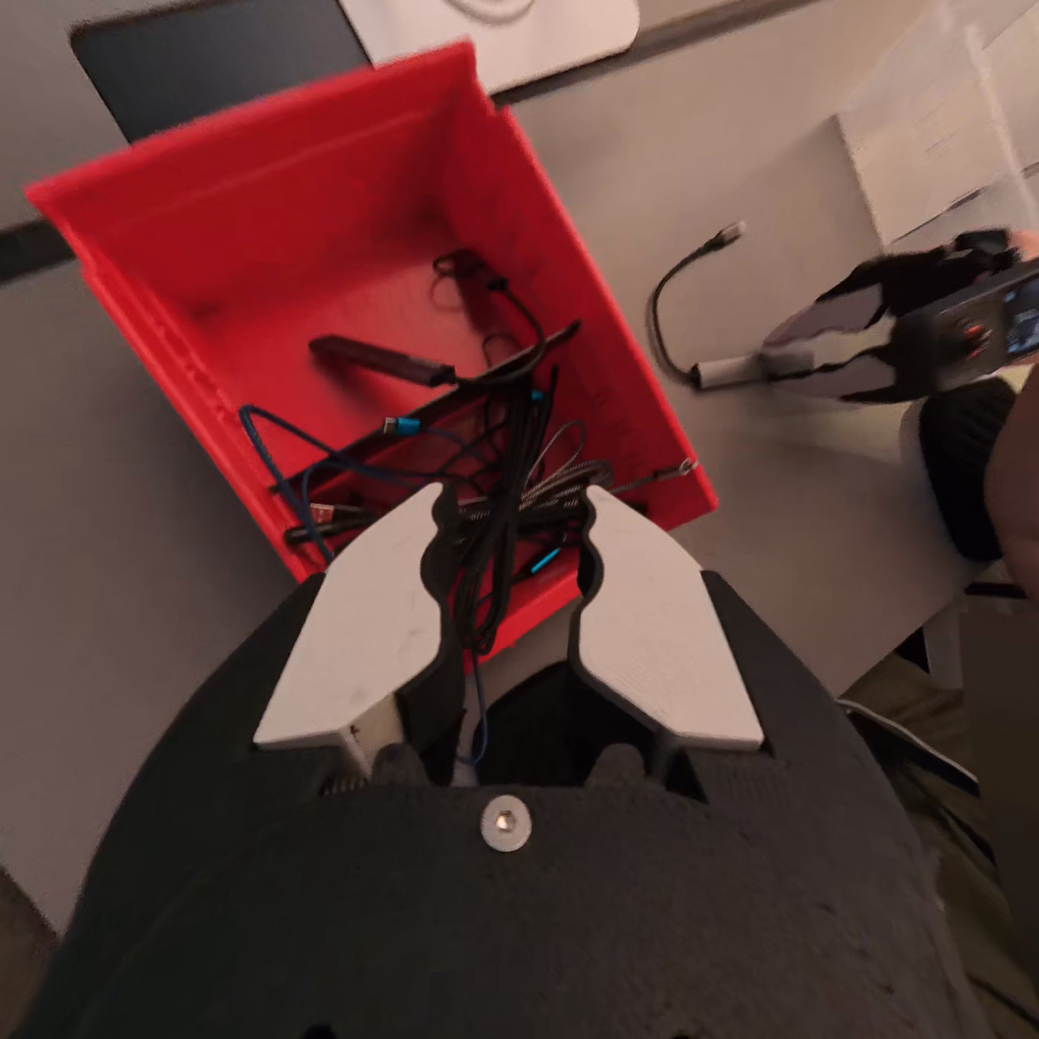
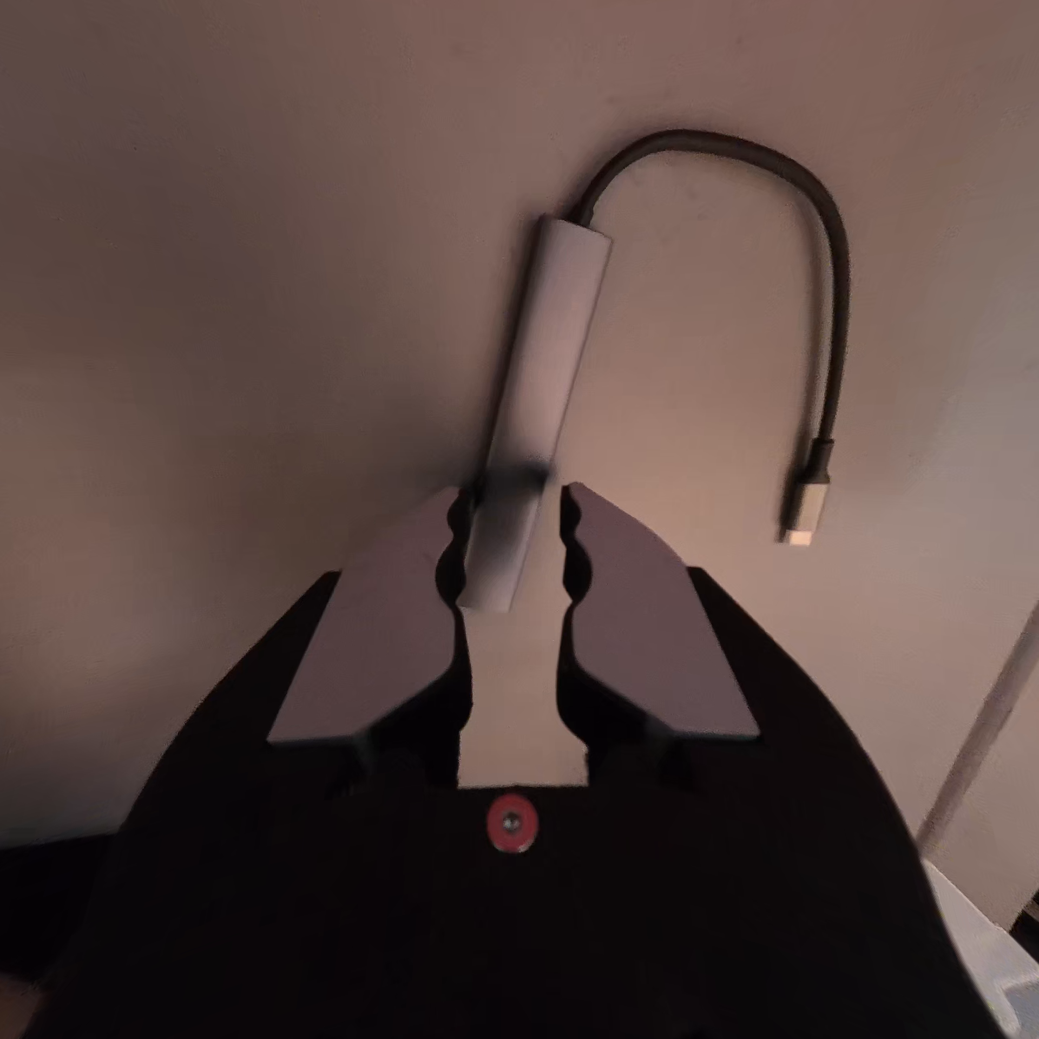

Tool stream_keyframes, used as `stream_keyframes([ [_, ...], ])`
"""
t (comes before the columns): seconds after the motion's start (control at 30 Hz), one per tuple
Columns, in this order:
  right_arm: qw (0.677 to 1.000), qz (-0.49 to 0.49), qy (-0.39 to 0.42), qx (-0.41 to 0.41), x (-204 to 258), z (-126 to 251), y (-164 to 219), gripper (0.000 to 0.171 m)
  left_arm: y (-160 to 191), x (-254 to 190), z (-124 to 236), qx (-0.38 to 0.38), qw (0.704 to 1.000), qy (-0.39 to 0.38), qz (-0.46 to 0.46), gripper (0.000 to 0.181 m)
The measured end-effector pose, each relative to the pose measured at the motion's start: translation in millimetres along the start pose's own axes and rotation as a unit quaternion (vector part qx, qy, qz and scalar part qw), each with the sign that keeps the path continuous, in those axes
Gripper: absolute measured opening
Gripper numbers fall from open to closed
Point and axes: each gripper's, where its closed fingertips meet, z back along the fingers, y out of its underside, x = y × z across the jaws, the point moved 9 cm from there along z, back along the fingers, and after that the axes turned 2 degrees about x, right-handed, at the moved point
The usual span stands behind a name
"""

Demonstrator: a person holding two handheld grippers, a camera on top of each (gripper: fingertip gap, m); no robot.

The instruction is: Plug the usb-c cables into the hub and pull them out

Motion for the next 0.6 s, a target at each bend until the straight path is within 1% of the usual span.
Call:
stream_keyframes([
  [0.03,1.0,-0.002,0.011,-0.002,-1.0,2.3,-0.1,0.036,3.9,2.3,-3.0,0.018,1.0,0.001,-0.002,0.04],
  [0.1,1.0,-0.012,0.017,-0.013,-2.7,10.8,0.1,0.042,10.9,1.6,-11.7,0.062,0.998,0.005,-0.018,0.039],
  [0.23,0.998,-0.027,0.018,-0.06,-4.7,32.7,4.0,0.042,18.5,-10.0,-41.8,0.174,0.981,-0.001,-0.087,0.034],
  [0.33,0.996,-0.031,0.028,-0.075,-5.9,46.1,10.3,0.042,9.4,-14.3,-67.9,0.211,0.969,0.003,-0.127,0.033],
  [0.43,0.995,-0.034,0.049,-0.084,-7.1,58.0,15.0,0.042,2.2,-11.8,-90.1,0.238,0.963,0.016,-0.127,0.034],
  [0.6,0.992,-0.026,0.071,-0.103,-3.6,75.6,15.7,0.042,6.3,-4.3,-116.0,0.297,0.946,0.016,-0.131,0.034],
])
